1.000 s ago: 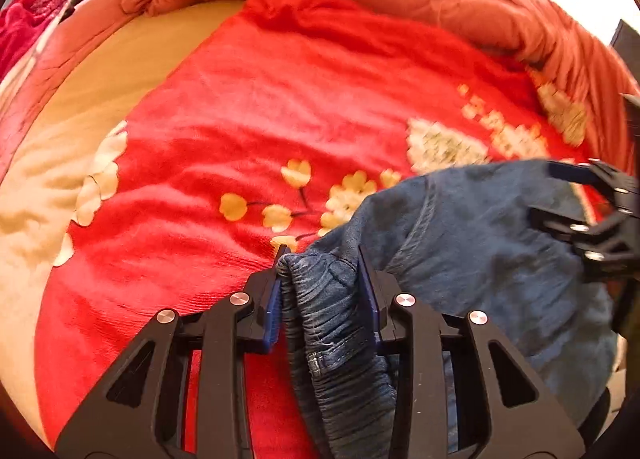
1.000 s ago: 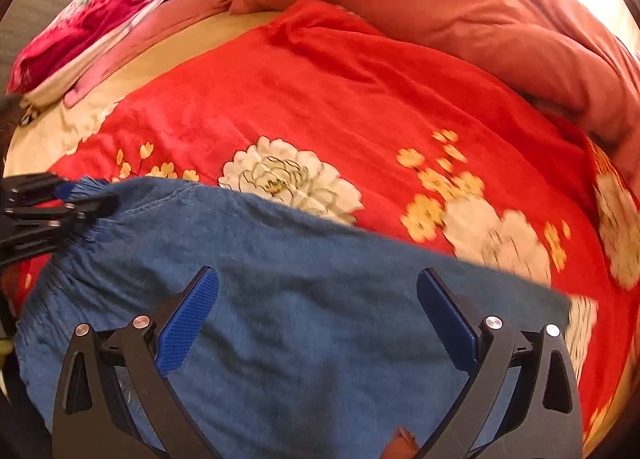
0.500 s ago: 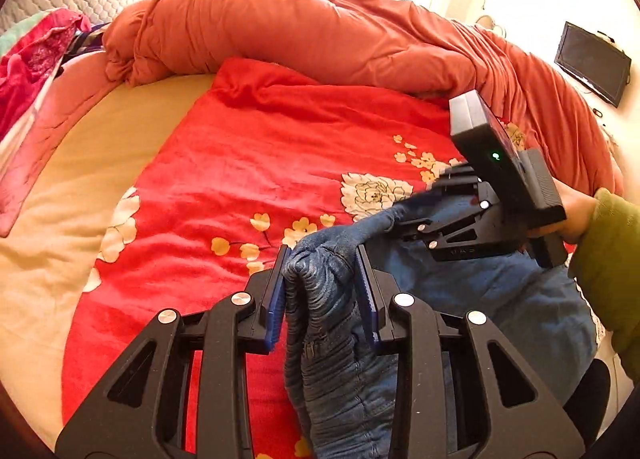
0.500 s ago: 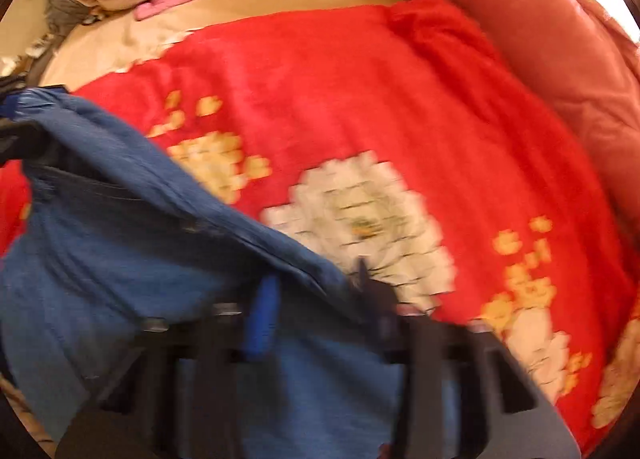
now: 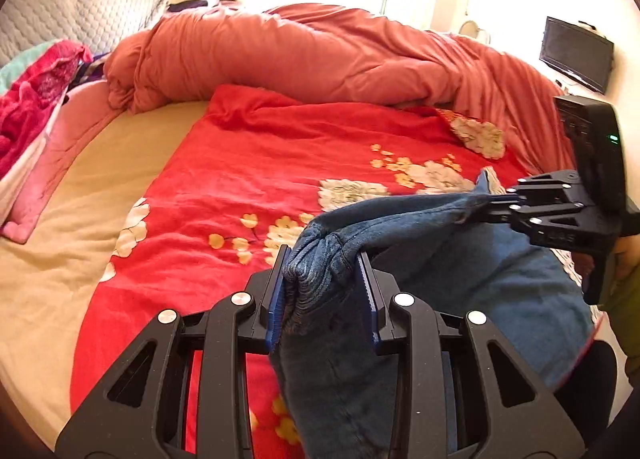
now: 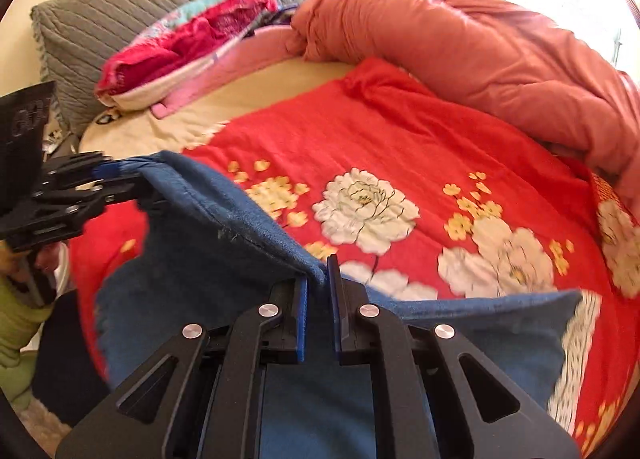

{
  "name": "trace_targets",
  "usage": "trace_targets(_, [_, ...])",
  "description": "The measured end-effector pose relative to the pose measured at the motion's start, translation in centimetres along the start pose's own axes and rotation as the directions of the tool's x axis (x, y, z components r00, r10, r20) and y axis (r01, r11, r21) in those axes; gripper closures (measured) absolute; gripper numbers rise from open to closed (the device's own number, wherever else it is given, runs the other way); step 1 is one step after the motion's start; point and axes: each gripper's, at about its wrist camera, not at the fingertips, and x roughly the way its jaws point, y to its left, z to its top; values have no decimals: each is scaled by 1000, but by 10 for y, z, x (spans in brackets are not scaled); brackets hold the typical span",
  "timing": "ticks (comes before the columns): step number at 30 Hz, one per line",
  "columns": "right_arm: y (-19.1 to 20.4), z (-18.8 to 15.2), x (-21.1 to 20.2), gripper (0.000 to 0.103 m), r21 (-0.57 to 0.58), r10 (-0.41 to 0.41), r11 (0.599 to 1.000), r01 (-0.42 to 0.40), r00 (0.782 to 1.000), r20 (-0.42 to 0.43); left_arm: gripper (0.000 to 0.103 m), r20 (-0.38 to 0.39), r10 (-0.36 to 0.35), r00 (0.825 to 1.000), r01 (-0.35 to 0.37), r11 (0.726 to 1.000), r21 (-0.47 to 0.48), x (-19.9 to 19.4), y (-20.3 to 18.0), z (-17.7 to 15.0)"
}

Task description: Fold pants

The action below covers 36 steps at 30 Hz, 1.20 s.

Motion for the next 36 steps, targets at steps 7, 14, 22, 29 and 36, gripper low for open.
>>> trace_targets(7, [41,-56,-43,95,57,66,996,-66,998,0,77,-38,-46,998,47,999,18,-35,-15,-31])
trace_targets(14, [85,-98,-53,95,54,122,991,-119,992,-44,77,-96,-62,993,64,998,13,-56,-17,-65])
trace_targets(22, [108,-121,-40,95,64,130,990,-124,987,-91,75,-195,-34,980,31,999,-19,-51,-11,-88])
trace_targets(29, [115,-140,-21,94,98,146,986,-134,980,-137,73,-249,19,968,-37,997,-67,-63,10,-104])
trace_targets(36, [116,-144,-20,92,104,153,985,-140,980,-129,74,-137,-72,988,64,996,-66,-90,-18,-70])
